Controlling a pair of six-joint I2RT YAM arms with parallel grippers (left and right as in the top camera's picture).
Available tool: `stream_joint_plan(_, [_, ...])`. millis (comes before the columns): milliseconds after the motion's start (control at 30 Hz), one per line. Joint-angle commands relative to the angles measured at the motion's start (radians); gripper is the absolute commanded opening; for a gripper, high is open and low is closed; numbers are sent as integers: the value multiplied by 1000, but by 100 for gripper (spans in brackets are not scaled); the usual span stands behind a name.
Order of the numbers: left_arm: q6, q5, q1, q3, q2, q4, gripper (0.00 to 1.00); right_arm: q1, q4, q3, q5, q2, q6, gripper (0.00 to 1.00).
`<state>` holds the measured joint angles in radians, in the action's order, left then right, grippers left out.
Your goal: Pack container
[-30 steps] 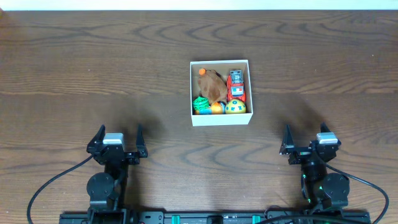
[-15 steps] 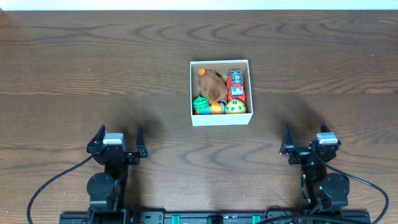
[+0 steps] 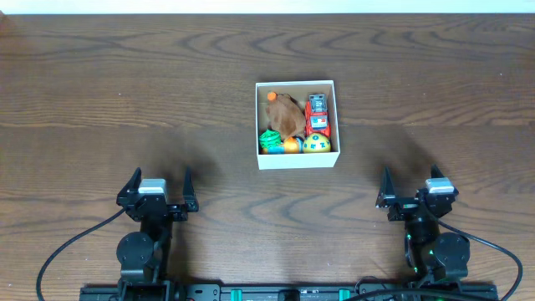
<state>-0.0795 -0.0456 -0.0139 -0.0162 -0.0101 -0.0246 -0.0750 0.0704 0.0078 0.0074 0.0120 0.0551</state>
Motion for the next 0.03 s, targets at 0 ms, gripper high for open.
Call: stream_joint_plan(0, [-14,19,5,12,6,-44,98,9,4,-2,-4,-6,-16,99])
